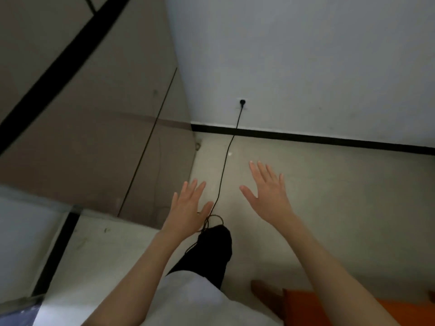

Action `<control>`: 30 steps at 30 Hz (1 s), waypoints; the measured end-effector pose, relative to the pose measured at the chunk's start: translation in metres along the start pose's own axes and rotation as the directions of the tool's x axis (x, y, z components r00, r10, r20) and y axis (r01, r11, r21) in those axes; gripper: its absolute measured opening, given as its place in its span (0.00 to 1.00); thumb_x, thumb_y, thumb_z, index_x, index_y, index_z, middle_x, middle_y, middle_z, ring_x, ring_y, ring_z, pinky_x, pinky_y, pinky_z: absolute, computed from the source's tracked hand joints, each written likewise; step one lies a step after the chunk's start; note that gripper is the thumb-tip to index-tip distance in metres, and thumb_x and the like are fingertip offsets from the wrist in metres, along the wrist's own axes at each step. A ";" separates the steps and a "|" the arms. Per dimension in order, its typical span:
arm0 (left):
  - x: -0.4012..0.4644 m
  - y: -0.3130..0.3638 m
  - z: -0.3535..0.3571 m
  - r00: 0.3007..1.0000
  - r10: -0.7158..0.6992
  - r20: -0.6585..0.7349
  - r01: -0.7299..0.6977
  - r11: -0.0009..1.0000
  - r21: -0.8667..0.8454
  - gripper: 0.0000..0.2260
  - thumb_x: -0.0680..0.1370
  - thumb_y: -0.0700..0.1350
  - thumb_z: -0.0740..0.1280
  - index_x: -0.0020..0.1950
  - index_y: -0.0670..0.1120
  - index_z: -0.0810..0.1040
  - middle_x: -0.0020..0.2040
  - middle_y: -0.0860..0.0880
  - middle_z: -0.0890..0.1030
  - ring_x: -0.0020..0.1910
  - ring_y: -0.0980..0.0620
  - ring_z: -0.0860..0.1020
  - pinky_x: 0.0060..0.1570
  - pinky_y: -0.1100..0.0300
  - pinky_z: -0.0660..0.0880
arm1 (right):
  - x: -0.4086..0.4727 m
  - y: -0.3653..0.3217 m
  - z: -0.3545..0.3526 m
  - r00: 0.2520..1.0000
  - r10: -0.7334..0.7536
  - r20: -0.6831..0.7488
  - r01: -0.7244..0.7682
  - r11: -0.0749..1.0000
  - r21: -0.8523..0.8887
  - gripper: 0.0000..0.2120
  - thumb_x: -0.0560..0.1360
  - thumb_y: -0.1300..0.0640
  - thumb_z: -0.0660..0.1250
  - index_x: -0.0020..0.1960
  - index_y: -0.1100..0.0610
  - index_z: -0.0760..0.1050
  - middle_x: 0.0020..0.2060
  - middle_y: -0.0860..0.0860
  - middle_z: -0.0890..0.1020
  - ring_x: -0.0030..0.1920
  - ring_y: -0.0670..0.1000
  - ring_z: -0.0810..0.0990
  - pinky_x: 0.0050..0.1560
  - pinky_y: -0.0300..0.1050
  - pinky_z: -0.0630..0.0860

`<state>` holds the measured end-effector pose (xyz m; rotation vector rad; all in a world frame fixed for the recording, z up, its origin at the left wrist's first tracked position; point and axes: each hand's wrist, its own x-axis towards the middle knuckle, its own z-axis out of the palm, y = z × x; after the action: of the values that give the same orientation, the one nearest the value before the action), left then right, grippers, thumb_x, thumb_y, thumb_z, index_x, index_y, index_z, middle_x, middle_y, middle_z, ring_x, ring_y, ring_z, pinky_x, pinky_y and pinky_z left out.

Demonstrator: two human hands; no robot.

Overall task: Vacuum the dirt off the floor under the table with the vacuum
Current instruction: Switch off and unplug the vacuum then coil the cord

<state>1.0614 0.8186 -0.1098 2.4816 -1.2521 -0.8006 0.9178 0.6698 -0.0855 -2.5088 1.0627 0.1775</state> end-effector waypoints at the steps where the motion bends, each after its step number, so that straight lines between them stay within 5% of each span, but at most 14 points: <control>1: 0.021 0.006 -0.004 1.000 0.005 0.005 -0.005 1.000 0.008 0.27 0.81 0.55 0.54 0.77 0.50 0.50 0.78 0.49 0.47 0.77 0.49 0.44 0.73 0.49 0.44 | 0.016 0.010 -0.005 1.000 0.004 0.004 -0.004 1.000 -0.009 0.32 0.81 0.41 0.50 0.78 0.50 0.42 0.78 0.51 0.48 0.77 0.53 0.44 0.74 0.56 0.41; 13: 0.338 0.075 -0.036 0.988 0.061 0.144 -0.063 0.998 0.010 0.26 0.82 0.53 0.53 0.78 0.48 0.50 0.78 0.47 0.48 0.77 0.48 0.45 0.74 0.49 0.46 | 0.285 0.122 -0.082 0.991 0.093 0.095 -0.070 0.973 -0.220 0.31 0.81 0.41 0.47 0.78 0.51 0.41 0.78 0.52 0.46 0.77 0.53 0.43 0.74 0.55 0.40; 18: 0.427 0.082 -0.039 0.974 -0.003 0.226 0.025 0.995 -0.094 0.25 0.82 0.51 0.55 0.76 0.45 0.56 0.76 0.45 0.58 0.75 0.48 0.54 0.73 0.52 0.53 | 0.372 0.146 -0.094 0.986 0.087 0.144 -0.098 0.993 0.070 0.28 0.82 0.47 0.53 0.77 0.57 0.52 0.76 0.55 0.58 0.75 0.53 0.55 0.73 0.43 0.50; 23: 0.518 0.072 -0.009 0.955 -0.187 0.230 0.249 0.927 -0.281 0.22 0.81 0.48 0.58 0.74 0.43 0.62 0.73 0.44 0.65 0.71 0.48 0.64 0.68 0.62 0.57 | 0.493 0.174 -0.062 0.916 0.239 0.321 -0.357 0.851 0.384 0.20 0.82 0.52 0.57 0.71 0.59 0.67 0.63 0.58 0.76 0.64 0.55 0.74 0.60 0.40 0.66; 27: 0.589 0.056 0.039 0.915 -0.290 0.281 0.386 0.832 -0.398 0.22 0.81 0.49 0.58 0.74 0.45 0.61 0.73 0.45 0.64 0.71 0.49 0.63 0.67 0.62 0.57 | 0.584 0.203 0.001 0.823 0.200 0.532 -0.446 0.808 0.385 0.15 0.82 0.51 0.56 0.61 0.59 0.74 0.54 0.55 0.78 0.53 0.54 0.76 0.45 0.39 0.68; 30: 0.640 0.043 0.077 0.901 -0.307 0.308 0.420 0.799 -0.431 0.23 0.82 0.50 0.57 0.75 0.45 0.60 0.73 0.45 0.64 0.72 0.48 0.63 0.68 0.60 0.59 | 0.645 0.220 0.041 0.764 0.270 0.586 -0.607 0.609 0.510 0.11 0.81 0.59 0.57 0.59 0.62 0.73 0.40 0.56 0.75 0.38 0.52 0.74 0.38 0.37 0.73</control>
<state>1.2956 0.2831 -0.3841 2.2627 -0.5090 -1.3367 1.2151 0.1233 -0.3667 -1.3919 1.2492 0.4159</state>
